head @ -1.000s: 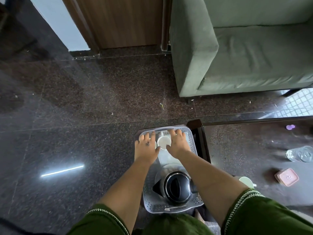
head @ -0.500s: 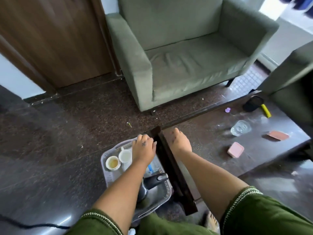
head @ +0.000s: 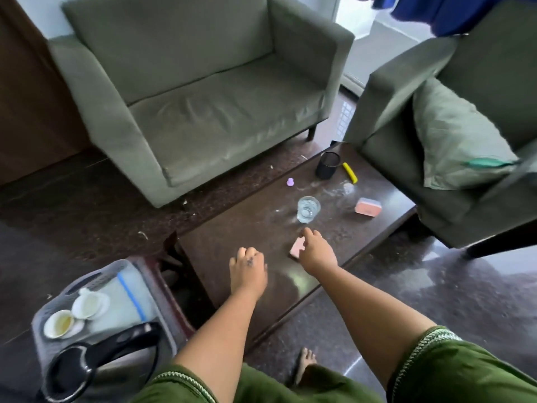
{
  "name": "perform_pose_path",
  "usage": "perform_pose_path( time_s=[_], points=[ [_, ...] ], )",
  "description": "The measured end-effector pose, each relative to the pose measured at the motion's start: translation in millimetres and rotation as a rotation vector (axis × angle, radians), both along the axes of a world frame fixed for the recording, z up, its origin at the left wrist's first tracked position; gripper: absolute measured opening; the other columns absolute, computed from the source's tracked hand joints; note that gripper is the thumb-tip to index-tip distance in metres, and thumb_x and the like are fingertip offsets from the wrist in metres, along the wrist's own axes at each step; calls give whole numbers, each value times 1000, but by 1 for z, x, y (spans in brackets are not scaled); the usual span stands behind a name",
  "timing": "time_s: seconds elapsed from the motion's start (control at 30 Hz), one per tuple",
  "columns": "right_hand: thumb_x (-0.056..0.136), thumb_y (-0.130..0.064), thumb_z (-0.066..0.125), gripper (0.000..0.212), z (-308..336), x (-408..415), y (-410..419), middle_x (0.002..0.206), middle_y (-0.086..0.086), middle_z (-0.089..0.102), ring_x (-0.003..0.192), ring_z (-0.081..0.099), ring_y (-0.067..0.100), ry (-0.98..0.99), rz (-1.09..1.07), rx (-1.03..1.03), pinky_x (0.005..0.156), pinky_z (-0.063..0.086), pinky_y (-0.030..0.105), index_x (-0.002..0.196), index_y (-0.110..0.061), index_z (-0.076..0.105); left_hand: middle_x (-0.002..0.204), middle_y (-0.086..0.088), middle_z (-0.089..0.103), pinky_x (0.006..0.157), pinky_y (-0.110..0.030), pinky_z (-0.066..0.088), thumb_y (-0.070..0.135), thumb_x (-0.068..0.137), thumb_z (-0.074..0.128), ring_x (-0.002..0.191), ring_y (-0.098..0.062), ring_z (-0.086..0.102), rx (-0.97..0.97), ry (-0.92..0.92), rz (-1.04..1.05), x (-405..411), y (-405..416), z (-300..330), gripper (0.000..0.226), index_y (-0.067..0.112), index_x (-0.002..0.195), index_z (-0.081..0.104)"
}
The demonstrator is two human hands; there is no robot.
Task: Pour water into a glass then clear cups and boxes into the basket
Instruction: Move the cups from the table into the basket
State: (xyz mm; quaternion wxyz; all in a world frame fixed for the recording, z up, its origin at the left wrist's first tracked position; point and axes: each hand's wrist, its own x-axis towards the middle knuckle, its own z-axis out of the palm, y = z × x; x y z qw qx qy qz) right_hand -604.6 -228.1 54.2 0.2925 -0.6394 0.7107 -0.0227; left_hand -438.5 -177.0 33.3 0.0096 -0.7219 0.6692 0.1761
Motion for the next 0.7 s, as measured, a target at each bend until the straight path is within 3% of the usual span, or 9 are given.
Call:
perform_pose_path(
  time_s=[0.1, 0.17, 0.3, 0.47, 0.7],
  points=[
    [91, -13, 47, 31, -8, -49, -7, 124, 16, 59, 115, 56, 36, 31, -7, 37, 92, 45, 39, 121, -13, 54, 112, 2, 62, 89, -39, 37, 48, 97, 39, 114, -23, 45, 13, 15, 64, -40, -6, -7, 43, 19, 96, 70],
    [92, -17, 49, 31, -16, -67, -8, 125, 17, 56, 115, 57, 38, 39, -28, 55, 92, 45, 40, 121, -11, 53, 113, 2, 62, 90, -39, 38, 49, 96, 39, 115, -24, 45, 50, 36, 95, -55, -3, -13, 41, 20, 96, 68],
    [88, -14, 55, 38, -37, -75, -9, 128, 16, 50, 112, 58, 39, 18, -12, 123, 91, 47, 40, 125, -10, 48, 132, 1, 50, 96, -41, 37, 43, 91, 51, 124, -25, 39, 149, -2, 138, -56, 7, -31, 35, 22, 119, 54],
    [86, -14, 58, 48, -69, -58, -13, 127, 15, 50, 112, 59, 38, -34, 45, 192, 93, 47, 42, 132, -14, 44, 156, -8, 23, 103, -44, 37, 41, 86, 63, 136, -30, 29, 276, -39, 273, -39, 8, -64, 75, 21, 147, 24],
    [90, -8, 49, 49, -123, -28, -13, 132, 15, 44, 118, 48, 37, 48, 207, 241, 92, 47, 48, 137, -17, 38, 158, -10, 9, 99, -46, 44, 37, 68, 84, 139, -33, 25, 449, 57, 454, -12, 5, -109, 116, 23, 152, 6]
  ],
)
